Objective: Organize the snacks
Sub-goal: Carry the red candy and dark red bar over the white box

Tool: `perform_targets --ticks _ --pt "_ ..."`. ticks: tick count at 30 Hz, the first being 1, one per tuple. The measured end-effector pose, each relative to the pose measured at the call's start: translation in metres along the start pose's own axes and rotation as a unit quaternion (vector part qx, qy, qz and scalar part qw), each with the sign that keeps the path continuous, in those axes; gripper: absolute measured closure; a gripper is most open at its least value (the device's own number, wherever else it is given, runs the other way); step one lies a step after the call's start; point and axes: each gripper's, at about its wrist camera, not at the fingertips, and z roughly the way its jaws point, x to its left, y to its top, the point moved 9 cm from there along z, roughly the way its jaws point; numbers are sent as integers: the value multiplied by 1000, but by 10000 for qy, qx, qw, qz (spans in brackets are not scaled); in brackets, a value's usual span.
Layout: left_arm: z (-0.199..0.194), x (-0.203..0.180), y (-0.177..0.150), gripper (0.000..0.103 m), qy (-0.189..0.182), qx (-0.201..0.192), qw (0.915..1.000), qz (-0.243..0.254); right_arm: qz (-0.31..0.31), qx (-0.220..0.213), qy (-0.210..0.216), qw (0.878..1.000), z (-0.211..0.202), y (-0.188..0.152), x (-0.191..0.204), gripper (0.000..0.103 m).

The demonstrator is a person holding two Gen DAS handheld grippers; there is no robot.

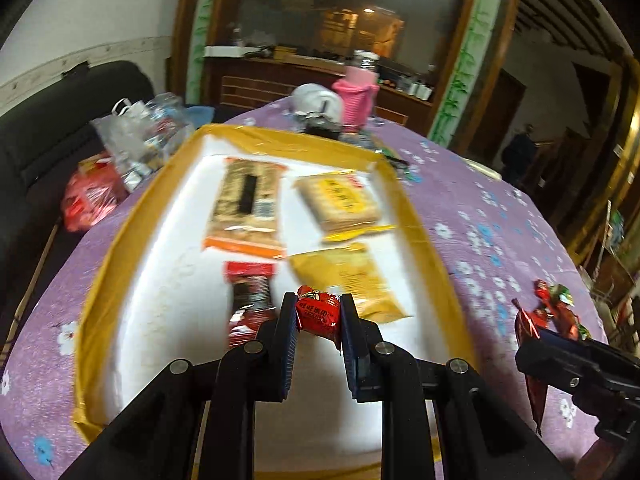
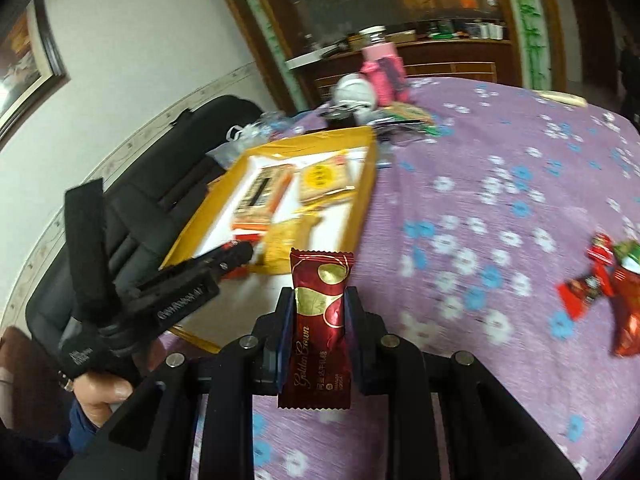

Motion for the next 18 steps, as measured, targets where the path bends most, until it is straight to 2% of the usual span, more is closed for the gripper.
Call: perform_targets --ticks 3,6,18 --pt "6 15 -5 82 70 89 9998 -151 -72 170 108 9998 17 0 14 80" --pt "9 20 -6 82 -63 155 9994 -298 -132 330 147 9993 32 -2 22 80" --pt "18 12 -10 82 -236 403 9987 -212 -340 595 13 9977 73 -14 32 80"
